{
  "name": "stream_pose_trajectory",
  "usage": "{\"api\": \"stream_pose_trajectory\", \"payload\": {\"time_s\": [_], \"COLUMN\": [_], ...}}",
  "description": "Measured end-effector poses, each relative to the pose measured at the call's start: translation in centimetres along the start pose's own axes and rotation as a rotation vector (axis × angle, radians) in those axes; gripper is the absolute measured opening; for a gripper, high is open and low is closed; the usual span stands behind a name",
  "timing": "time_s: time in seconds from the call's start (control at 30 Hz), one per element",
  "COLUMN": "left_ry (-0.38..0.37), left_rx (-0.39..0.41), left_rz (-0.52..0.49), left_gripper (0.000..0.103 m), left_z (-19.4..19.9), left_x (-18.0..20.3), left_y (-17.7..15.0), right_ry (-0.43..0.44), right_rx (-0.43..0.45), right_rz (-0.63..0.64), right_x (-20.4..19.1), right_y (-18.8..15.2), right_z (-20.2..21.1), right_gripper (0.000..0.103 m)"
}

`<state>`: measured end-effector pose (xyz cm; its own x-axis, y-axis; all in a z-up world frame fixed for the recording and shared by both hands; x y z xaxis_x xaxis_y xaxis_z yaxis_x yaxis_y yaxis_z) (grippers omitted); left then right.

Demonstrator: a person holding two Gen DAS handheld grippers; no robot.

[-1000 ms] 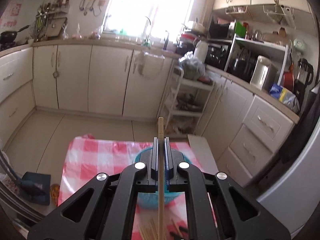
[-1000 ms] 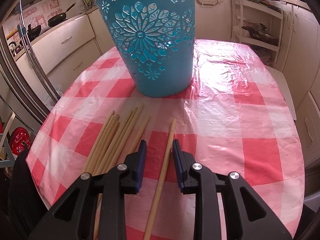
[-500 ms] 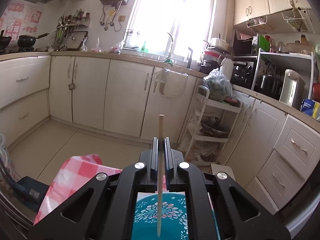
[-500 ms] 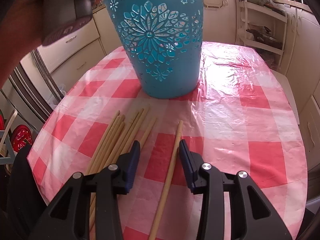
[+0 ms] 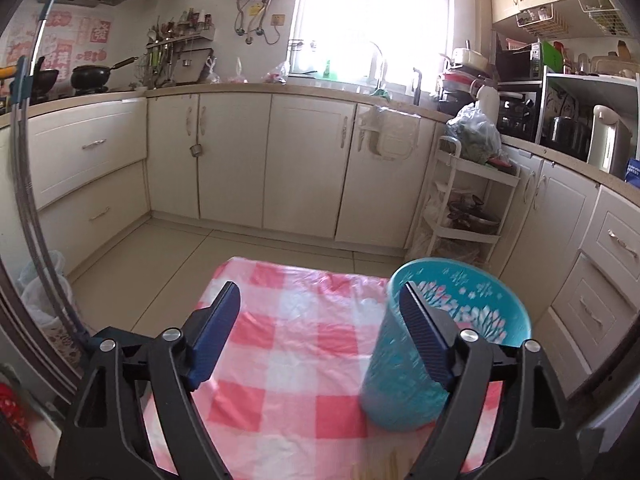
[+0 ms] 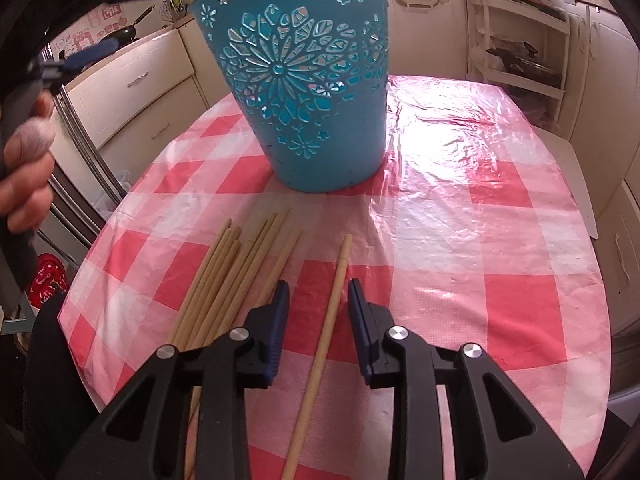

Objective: Organize utensils
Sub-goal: 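Grasp a chopstick with the right gripper and lift it over the basket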

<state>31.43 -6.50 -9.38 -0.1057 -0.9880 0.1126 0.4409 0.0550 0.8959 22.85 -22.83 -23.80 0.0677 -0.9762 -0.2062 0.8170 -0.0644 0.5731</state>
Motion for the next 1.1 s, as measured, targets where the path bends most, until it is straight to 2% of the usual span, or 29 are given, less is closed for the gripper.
{"api": "stream_pose_trajectory", "payload": {"time_s": [0.13, 0.23, 0.43, 0.5, 0.53, 0.57, 0.63, 0.73, 0.87, 1.1], "left_ry": [0.047, 0.058, 0.051, 0.051, 0.051, 0.047, 0.041, 0.032, 0.015, 0.012], "left_rx": [-0.107, -0.192, -0.284, -0.300, -0.314, -0.339, -0.332, -0.360, -0.376, -0.399], "left_rz": [-0.014, 0.024, 0.073, 0.082, 0.089, 0.103, 0.127, 0.155, 0.167, 0.171], "left_gripper": [0.083, 0.083, 0.084, 0.086, 0.087, 0.087, 0.087, 0.089, 0.089, 0.090], "left_z": [-0.2, -1.2, -3.3, -3.7, -3.9, -4.2, -4.2, -4.7, -5.0, -5.4], "left_x": [-3.9, -6.3, -8.1, -8.4, -8.4, -8.6, -8.9, -9.3, -9.3, -8.9], "left_y": [-4.4, -7.3, -10.5, -11.3, -11.8, -12.2, -12.2, -12.8, -13.2, -13.2], "right_ry": [-0.031, -0.072, -0.148, -0.161, -0.164, -0.165, -0.151, -0.050, 0.098, 0.235], "right_rx": [-0.012, -0.022, -0.041, -0.055, -0.059, -0.061, -0.061, -0.056, 0.060, 0.362], "right_rz": [0.029, 0.064, 0.117, 0.138, 0.143, 0.143, 0.119, -0.026, -0.177, -0.169], "right_x": [-0.2, -0.4, -0.6, -0.7, -0.7, -0.6, 0.0, 2.1, 4.3, 2.6], "right_y": [-0.2, -0.1, 0.9, 0.9, 0.7, 0.6, 0.4, 0.4, 3.0, 14.0], "right_z": [0.2, -0.1, -1.1, -1.0, -0.9, -0.7, -0.3, 1.0, 5.3, 12.8], "right_gripper": [0.029, 0.027, 0.023, 0.019, 0.010, 0.007, 0.006, 0.006, 0.006, 0.006]}}
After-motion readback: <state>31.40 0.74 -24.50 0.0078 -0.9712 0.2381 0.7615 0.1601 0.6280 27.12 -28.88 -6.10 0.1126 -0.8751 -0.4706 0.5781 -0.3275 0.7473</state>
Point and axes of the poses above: each gripper's, at about its wrist camera, not at the fingertips, and z roughly against the way its jaws point, x to its right, y to its top, the point moved 5 cm from there along -z, roughly the way its jaws point, and after that the axes turned 1 degree about x, right-handed, at the moved point
